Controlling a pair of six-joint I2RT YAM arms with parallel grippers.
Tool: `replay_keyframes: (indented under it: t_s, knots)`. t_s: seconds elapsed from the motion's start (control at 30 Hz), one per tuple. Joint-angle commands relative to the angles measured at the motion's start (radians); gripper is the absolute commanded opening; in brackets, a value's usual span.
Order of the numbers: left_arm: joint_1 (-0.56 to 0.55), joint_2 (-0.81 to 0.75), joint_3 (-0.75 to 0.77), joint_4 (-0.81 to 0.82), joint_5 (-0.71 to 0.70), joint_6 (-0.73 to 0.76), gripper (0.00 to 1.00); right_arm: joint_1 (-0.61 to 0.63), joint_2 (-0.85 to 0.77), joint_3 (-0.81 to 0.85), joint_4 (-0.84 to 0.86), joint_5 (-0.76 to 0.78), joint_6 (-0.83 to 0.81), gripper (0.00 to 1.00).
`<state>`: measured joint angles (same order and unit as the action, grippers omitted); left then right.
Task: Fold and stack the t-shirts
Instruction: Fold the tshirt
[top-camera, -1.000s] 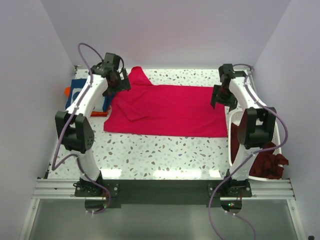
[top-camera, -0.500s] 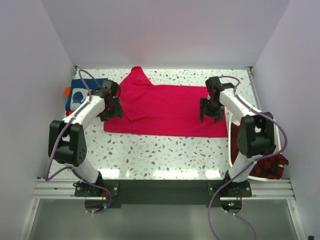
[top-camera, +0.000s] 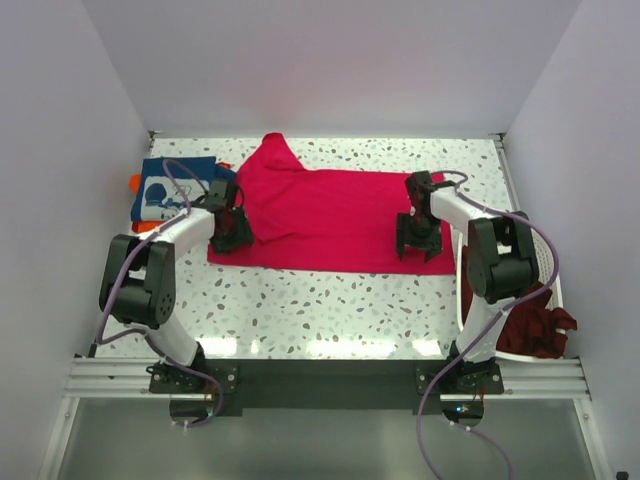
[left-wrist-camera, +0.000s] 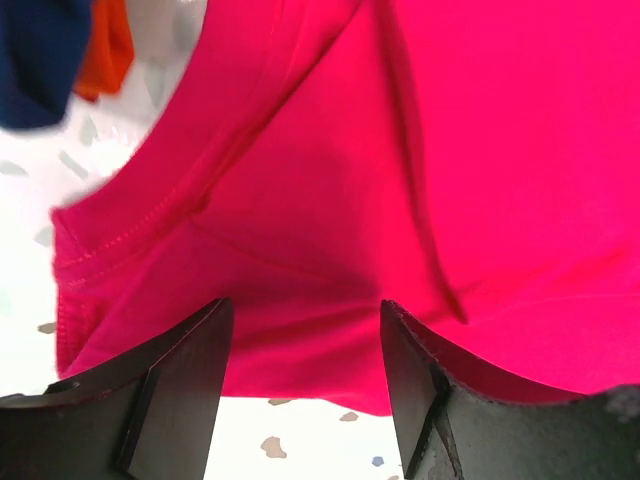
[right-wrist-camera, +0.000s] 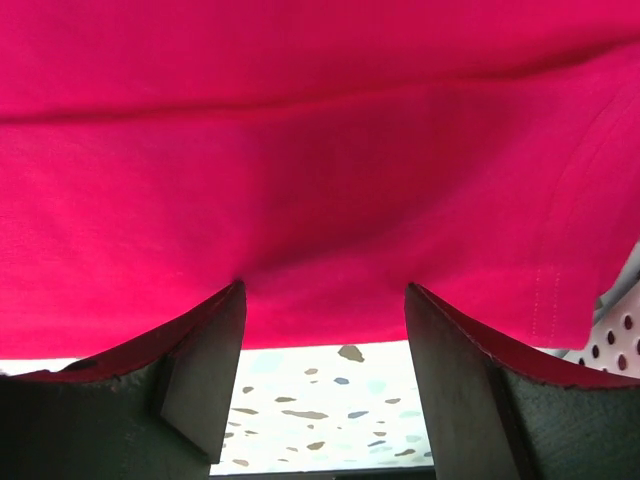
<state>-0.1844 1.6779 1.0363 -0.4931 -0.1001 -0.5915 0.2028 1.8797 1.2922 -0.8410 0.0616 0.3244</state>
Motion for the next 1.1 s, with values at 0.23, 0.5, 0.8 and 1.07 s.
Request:
replay_keyframes:
  t_s: [0.23,0.5,0.8,1.07]
  knots:
    - [0.008,-0.026,-0.145,0.065,-0.038,-0.030,0.64,-0.002,0.010,-0.134,0.008,0.027,0.022,0.68]
    - [0.016,-0.101,-0.223,-0.010,-0.108,-0.031,0.64,-0.002,-0.082,-0.247,-0.040,-0.023,0.044,0.68]
    - [0.016,-0.234,-0.190,-0.131,-0.121,-0.034,0.67,0.030,-0.169,-0.350,-0.062,-0.123,0.047,0.70]
    - [-0.047,-0.368,0.004,-0.278,-0.128,-0.105,0.71,0.033,-0.221,-0.168,-0.158,-0.117,-0.027,0.76]
